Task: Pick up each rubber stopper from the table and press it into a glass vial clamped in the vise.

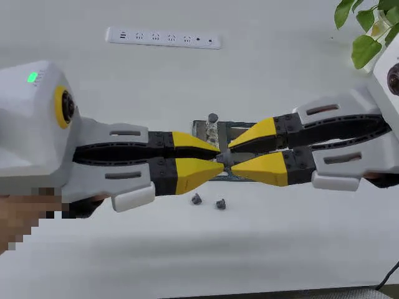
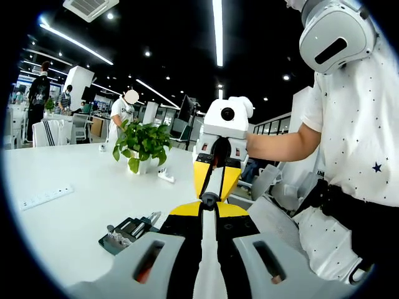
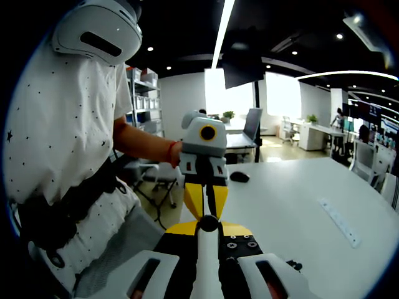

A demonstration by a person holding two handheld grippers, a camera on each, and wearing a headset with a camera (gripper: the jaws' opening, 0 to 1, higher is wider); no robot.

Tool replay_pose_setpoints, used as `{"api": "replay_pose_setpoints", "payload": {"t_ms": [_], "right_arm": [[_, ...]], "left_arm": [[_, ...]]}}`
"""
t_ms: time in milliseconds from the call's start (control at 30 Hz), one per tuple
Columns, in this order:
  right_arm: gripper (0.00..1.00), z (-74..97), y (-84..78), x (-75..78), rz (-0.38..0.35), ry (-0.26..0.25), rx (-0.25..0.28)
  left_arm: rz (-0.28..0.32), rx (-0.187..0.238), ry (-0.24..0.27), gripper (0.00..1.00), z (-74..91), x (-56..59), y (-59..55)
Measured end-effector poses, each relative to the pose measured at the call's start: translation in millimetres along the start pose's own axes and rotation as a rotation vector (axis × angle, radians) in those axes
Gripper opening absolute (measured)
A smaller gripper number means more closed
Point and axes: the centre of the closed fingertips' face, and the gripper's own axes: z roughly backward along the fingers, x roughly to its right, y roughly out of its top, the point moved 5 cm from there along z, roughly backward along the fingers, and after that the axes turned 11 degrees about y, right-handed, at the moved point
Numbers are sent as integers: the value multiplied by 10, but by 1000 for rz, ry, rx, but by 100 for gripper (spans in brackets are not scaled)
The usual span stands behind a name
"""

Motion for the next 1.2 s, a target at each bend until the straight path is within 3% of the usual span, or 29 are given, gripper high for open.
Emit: {"api": "replay_pose_setpoints", "payload": {"t_ms": [733, 967, 1200], "right_arm": [[6, -60, 42, 104, -33, -10, -48], [6, -47, 46, 172, -39, -17, -79], [6, 121, -70, 401, -59, -68, -147]], "left_arm": [[-18, 21, 54, 4, 22, -78, -12], [-19, 32, 84, 11, 72, -115, -16], [-40, 14, 151, 18, 161, -217, -92]]}}
